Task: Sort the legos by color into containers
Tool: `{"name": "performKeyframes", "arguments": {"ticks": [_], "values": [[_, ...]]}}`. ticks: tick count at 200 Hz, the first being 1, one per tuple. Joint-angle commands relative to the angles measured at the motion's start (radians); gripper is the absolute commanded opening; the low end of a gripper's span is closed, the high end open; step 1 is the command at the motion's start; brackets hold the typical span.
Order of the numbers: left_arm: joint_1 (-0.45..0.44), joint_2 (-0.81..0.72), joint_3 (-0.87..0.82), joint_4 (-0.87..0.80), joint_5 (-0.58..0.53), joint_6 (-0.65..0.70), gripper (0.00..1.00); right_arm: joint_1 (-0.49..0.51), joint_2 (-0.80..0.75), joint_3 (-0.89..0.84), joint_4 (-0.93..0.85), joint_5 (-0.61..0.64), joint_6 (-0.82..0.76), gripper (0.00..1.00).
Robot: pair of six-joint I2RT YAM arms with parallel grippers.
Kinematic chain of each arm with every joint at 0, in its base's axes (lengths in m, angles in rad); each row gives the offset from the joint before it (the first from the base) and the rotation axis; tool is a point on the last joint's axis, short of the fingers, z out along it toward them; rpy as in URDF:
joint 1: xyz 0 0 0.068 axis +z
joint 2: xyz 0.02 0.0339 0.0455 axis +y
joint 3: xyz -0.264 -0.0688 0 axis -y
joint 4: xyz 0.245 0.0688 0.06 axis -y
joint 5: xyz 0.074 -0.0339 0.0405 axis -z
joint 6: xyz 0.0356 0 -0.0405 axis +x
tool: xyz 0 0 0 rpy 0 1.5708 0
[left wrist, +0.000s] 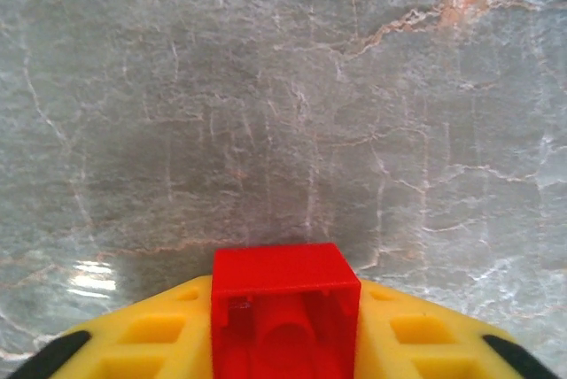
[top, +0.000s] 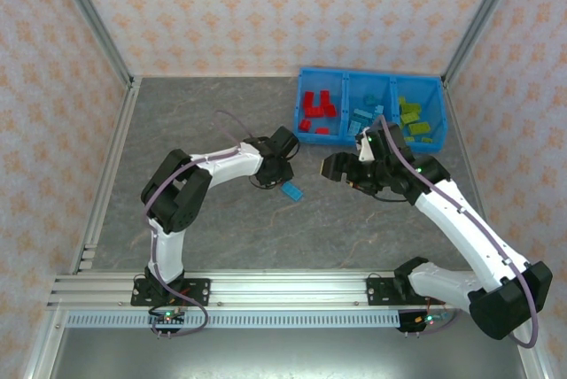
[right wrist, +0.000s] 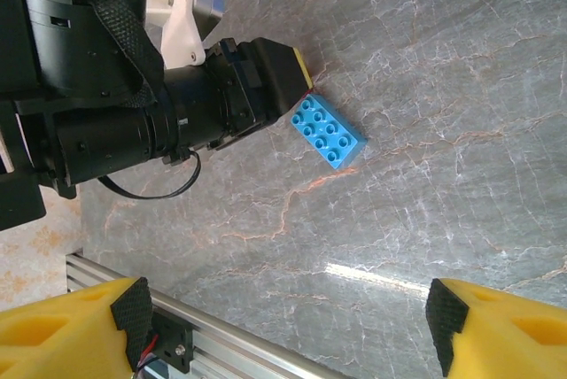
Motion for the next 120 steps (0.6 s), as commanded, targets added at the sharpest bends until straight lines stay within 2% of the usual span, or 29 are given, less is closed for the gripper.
{"name": "performKeyframes", "arguments": {"ticks": [1,30,52,77,95,120], "values": [[-0.002,-0.105,-0.013,0.003,0.019,0.019,0.25,0.003,-0.023,-0.003,0.02,0.025,0.028,0.83],[-0.05,-0.223,0.072,-0.019,0.007,0.083,0.21,0.003,-0.04,-0.005,0.029,0.061,0.049,0.83],[-0.105,-0.196,0.248,-0.077,-0.113,0.202,0.22,0.003,-0.052,-0.006,0.041,0.114,0.067,0.83],[-0.11,-0.057,0.486,-0.122,-0.248,0.336,0.23,0.004,-0.075,-0.018,0.068,0.142,0.095,0.83],[-0.101,0.103,0.676,-0.146,-0.337,0.444,0.25,0.003,-0.093,-0.012,0.055,0.165,0.096,0.83],[-0.069,0.313,0.997,-0.199,-0.383,0.545,0.26,0.003,-0.12,-0.01,0.033,0.191,0.091,0.83]]}}
